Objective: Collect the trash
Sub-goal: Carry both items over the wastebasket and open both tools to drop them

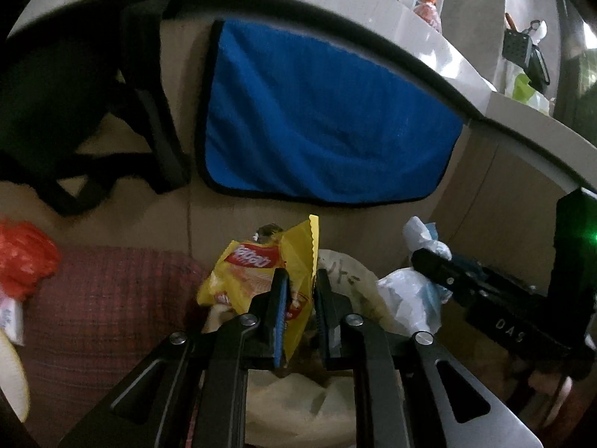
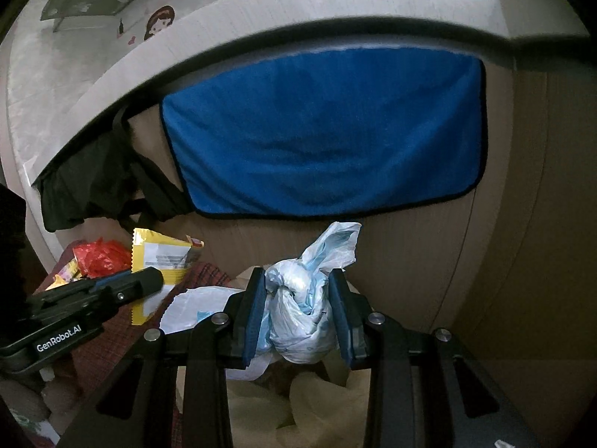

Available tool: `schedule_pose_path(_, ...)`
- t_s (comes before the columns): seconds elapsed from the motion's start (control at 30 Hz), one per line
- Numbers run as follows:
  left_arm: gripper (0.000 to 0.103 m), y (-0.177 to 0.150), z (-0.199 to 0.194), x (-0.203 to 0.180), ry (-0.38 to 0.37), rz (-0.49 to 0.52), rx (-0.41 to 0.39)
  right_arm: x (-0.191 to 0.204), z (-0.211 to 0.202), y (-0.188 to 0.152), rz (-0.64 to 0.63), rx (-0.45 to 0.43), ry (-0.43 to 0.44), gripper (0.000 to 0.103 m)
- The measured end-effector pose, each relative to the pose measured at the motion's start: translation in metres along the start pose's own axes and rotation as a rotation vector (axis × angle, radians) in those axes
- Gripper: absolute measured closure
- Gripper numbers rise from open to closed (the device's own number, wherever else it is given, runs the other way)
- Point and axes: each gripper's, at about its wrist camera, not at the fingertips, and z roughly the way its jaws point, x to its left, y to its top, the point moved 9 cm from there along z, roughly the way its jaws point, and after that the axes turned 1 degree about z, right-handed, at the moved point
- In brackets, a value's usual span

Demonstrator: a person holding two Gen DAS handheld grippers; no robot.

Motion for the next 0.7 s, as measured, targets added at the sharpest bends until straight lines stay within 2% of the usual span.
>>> schedule_pose_path(0.07,0.073,-0.001,0.008,0.001,-0.074,-0.041,0.024,0.001,0.006,-0.002,-0.001,0.005,0.013,0.067)
schedule_pose_path(0.1,0.061,-0.002,0.012,0.003,-0.094,-0.055,0.043,0.001,0.01,-0.004,0.0,0.018,0.018,0.065)
schedule_pose_path(0.13,0.056,-0.002,0.016,0.006,-0.102,-0.071,0.064,0.0,0.017,-0.007,0.011,0.04,0.02,0.064)
schedule_pose_path(0.23,0.056,-0.002,0.013,0.016,-0.068,-0.077,0.064,-0.005,0.023,-0.014,0.027,0.064,0.004,0.064)
schedule_pose_path(0.33,0.056,0.001,-0.002,0.026,0.002,-0.044,0.036,-0.002,0.02,-0.018,0.024,0.064,-0.007,0.064)
schedule_pose_path(0.47,0.056,0.001,-0.024,0.039,0.048,-0.047,0.011,0.005,0.012,-0.017,0.039,0.054,0.005,0.064)
schedule_pose_path(0.63,0.056,-0.005,-0.059,0.07,0.133,-0.053,-0.021,0.026,0.0,-0.016,0.029,0.035,0.024,0.064)
schedule_pose_path(0.7,0.056,-0.007,-0.076,0.084,0.189,-0.035,-0.045,0.038,0.0,-0.016,0.02,0.033,0.039,0.064)
